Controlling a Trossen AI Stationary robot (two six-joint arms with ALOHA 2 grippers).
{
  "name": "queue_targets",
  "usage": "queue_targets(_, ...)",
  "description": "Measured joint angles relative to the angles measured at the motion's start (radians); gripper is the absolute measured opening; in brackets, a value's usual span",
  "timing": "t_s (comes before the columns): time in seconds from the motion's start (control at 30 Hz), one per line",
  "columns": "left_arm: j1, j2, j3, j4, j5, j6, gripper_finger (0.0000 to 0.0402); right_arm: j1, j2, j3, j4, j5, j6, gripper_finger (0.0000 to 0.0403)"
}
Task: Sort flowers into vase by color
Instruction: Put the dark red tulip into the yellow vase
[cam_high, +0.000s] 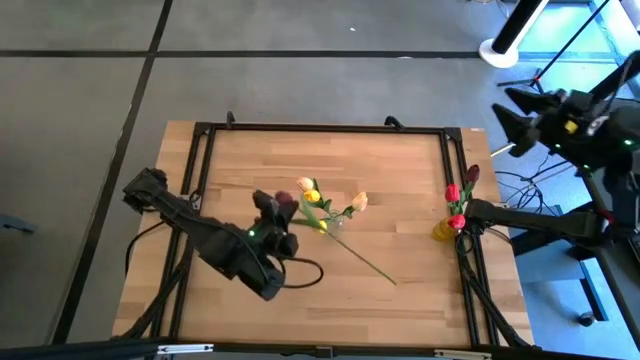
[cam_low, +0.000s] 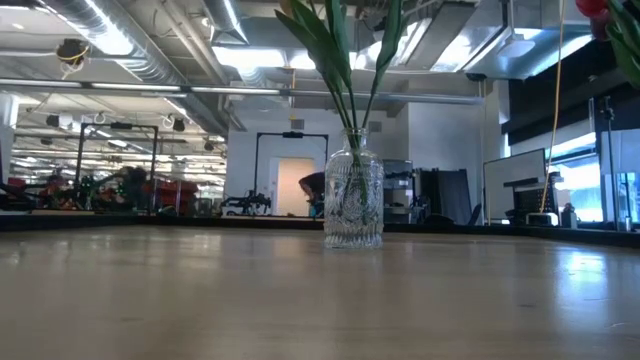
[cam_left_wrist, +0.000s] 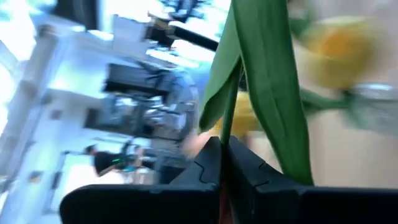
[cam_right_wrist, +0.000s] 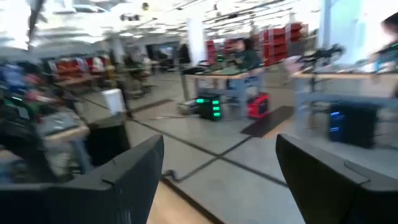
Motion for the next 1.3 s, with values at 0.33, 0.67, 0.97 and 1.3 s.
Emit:
queue_targets(0.33, 0.025, -0.001, 0.242, -0.058, -0.115, 0.233, 0.0002, 0.0, 0.131, 0.0, 0.066, -0.259, 0.385, 0.031)
queue_targets(0.67, 0.265, -0.002, 0.32, 0.022, -0.072, 0.765, 0.0002, 0.0, 0.321, 0.001, 0.114, -0.579, 0.791, 0.031)
queue_targets(0.97, 0.408, -0.002, 0.32, 0.158, -0.008, 0.872, 0.0002, 0.002, 0.55, 0.0, 0.205, -0.775, 0.842, 0.0277)
queue_targets(1.3, 0.43, 0.021, 0.319, 0.279, 0.125, 1.012, 0.0002, 0.039, 0.738, 0.0, 0.516, -0.997, 1.039, 0.0213)
